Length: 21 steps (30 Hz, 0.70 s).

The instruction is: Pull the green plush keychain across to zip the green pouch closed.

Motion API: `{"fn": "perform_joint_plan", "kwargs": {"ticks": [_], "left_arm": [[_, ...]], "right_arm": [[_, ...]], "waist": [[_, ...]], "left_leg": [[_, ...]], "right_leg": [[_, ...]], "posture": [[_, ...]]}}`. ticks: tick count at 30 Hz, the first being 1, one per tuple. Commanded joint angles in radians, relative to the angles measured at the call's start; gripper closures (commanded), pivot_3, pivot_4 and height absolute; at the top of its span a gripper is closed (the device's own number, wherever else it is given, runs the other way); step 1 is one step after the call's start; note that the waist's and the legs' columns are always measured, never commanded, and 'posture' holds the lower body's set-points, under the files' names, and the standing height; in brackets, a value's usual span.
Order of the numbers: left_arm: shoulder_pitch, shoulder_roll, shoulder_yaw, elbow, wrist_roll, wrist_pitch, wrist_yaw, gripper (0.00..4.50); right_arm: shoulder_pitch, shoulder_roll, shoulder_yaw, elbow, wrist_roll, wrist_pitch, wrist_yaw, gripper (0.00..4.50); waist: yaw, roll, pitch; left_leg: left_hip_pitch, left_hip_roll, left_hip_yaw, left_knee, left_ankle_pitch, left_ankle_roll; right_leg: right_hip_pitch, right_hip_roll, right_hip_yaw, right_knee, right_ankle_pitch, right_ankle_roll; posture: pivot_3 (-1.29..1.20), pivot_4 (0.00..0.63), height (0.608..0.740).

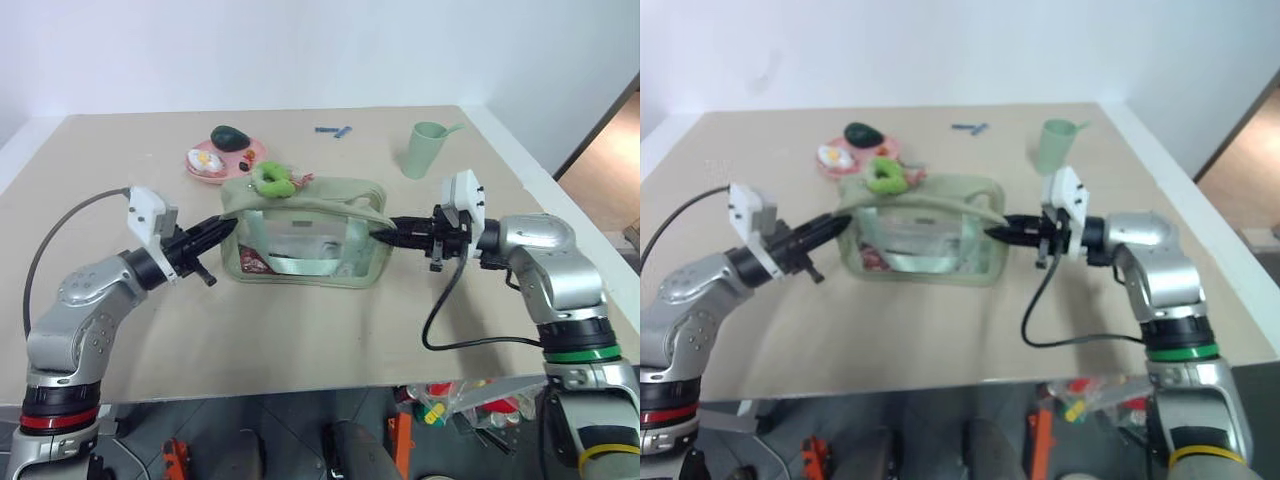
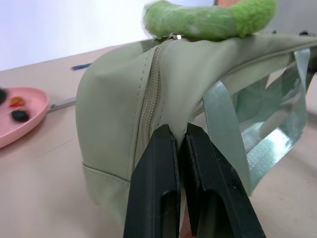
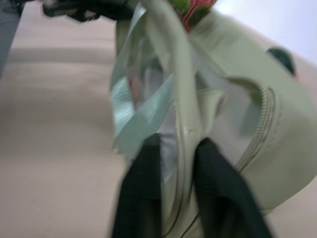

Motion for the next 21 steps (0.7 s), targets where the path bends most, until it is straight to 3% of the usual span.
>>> {"fn": "perform_joint_plan", "kwargs": {"ticks": [1,7,13,21], "left_arm": [[-0.004,0.001,0.002,-0.025,-0.009,-0.024,-0.013,4.5],[0.015,0.003,-0.015,-0.033,-0.005,-0.02,-0.02,4.5],[0.022,-0.007,-0.024,-0.045,-0.007,-0.016,-0.018,4.5],[0.016,-0.041,-0.043,-0.054,0.007,-0.021,0.011,4.5]], "right_arm": [[-0.027,-0.02,-0.048,-0.074,0.029,0.019,-0.027,2.13],[-0.153,-0.023,-0.102,-0.142,0.102,0.131,-0.101,0.11],[-0.311,0.096,-0.016,-0.186,0.1,0.154,-0.17,0.04],[-0.337,0.238,0.139,-0.063,-0.062,0.009,-0.203,0.04]], "waist": [[-0.001,0.0,0.0],[-0.001,0.0,0.0],[-0.001,-0.001,0.0],[0.005,-0.001,-0.001]], "left_leg": [[0.0,0.0,0.0,0.0,0.0,0.0],[0.0,0.0,0.001,0.0,0.0,0.0],[0.001,0.001,0.0,0.0,0.0,0.0],[-0.001,0.0,0.0,0.001,0.0,0.0]], "right_leg": [[0.0,0.0,0.001,0.0,0.0,0.0],[0.0,0.001,0.002,0.0,0.001,0.001],[0.0,0.004,0.005,0.0,0.001,0.001],[0.0,0.004,0.009,0.0,0.001,0.001]], "posture": [[0.0,0.15,0.74],[0.0,0.15,0.74],[0.0,0.15,0.74],[0.0,0.15,0.74]]}}
